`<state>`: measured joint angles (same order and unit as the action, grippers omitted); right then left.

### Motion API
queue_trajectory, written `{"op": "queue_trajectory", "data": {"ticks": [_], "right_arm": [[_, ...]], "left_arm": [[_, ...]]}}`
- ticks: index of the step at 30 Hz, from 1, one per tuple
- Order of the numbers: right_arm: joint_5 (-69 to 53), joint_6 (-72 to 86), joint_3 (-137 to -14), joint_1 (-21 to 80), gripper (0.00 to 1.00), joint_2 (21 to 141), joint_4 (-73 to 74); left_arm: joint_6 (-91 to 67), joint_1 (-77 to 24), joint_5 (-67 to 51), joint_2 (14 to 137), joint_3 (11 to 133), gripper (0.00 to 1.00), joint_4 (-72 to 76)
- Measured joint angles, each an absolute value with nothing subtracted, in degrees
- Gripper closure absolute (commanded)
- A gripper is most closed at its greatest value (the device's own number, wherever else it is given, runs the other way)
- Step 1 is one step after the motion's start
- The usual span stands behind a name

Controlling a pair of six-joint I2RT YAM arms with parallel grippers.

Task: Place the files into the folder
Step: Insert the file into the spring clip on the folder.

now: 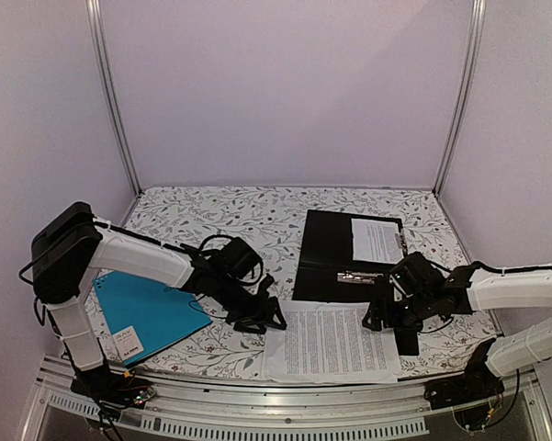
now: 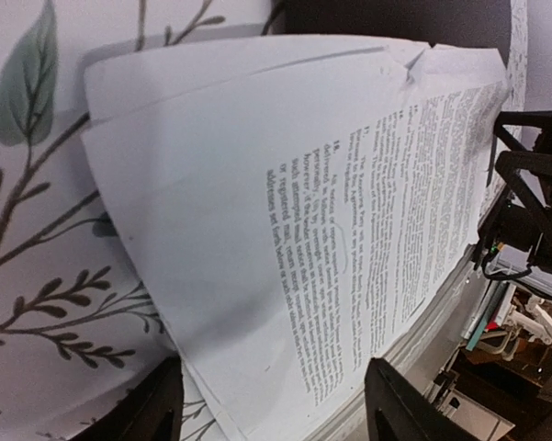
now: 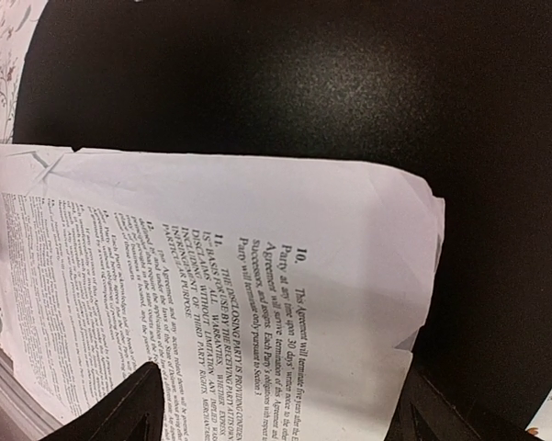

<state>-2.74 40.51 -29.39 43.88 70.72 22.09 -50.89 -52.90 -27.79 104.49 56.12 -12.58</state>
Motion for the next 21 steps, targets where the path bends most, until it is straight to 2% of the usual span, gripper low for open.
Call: {"op": "queue_trajectory", "data": {"ticks": [5,14,21], "right_arm": [[-2.4,41.5,-28.9,43.9,0.14,70.7,20.9],[-2.0,42.3,-28.5,44.0,0.15,71.1,18.7],[-1.3,42.7,-28.4,44.6,0.15,71.7,17.2]], "left_arm": [[-50.9,-52.0,-27.6,104.1,54.5,0.58,-11.9],[-51.2,-51.4,-27.9,104.2,53.7,0.62,-10.1],[-51.3,-50.7,-27.8,104.2,53.6,0.72,-9.5]]}}
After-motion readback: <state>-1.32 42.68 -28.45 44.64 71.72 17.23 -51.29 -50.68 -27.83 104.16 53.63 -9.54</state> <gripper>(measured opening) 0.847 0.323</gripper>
